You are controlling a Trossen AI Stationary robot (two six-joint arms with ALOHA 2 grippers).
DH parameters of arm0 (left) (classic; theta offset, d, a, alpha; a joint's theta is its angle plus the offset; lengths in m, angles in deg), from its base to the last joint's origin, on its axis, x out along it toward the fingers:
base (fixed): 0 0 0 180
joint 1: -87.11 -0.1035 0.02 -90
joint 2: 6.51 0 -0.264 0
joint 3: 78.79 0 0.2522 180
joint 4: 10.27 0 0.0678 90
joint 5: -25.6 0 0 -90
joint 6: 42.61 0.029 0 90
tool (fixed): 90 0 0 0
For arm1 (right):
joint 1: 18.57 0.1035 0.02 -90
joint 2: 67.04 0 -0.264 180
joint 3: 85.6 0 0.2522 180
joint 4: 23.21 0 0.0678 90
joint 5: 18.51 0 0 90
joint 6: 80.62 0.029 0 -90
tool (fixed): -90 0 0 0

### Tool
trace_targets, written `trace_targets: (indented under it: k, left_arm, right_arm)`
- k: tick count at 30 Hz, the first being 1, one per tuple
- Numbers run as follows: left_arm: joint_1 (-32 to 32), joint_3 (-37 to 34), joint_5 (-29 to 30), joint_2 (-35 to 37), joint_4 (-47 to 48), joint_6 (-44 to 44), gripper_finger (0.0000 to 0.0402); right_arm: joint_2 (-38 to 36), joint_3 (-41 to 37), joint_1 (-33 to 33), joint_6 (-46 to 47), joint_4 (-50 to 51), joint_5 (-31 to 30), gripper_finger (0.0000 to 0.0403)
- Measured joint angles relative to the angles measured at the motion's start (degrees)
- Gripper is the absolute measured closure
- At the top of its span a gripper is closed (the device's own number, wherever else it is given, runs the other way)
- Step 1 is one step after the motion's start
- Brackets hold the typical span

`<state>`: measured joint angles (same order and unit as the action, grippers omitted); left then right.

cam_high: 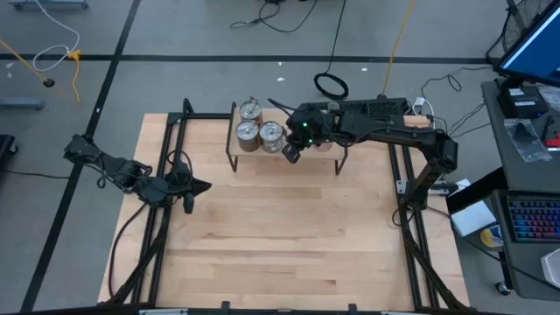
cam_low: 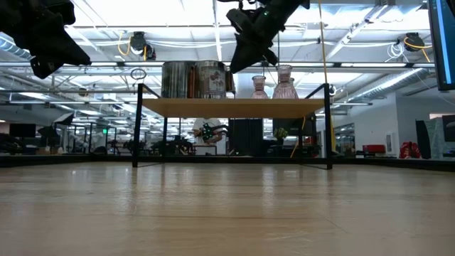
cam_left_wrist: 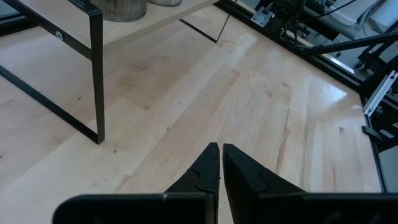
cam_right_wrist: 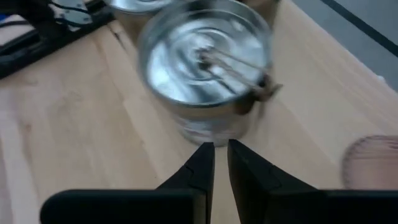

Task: Pick & Place candle stick holders
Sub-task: Put the silver scented candle on the shelf

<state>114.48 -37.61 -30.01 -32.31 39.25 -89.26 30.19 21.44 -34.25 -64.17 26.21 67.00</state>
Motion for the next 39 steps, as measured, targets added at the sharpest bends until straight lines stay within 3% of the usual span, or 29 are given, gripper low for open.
trace_targets:
  k: [17,39]
  left_arm:
    - [-0.02,0.00,0.00,0.00,-0.01,-0.35,0.0380]
    - [-0.02,0.00,0.02,0.00,-0.03,-0.28,0.0380]
  right_arm:
    - [2.66,0.15,0.74,-0.50,-5.99,1.84,0.0365]
    - [2.97,0.00,-0.68,-0.68,-5.29,3.02,0.0365]
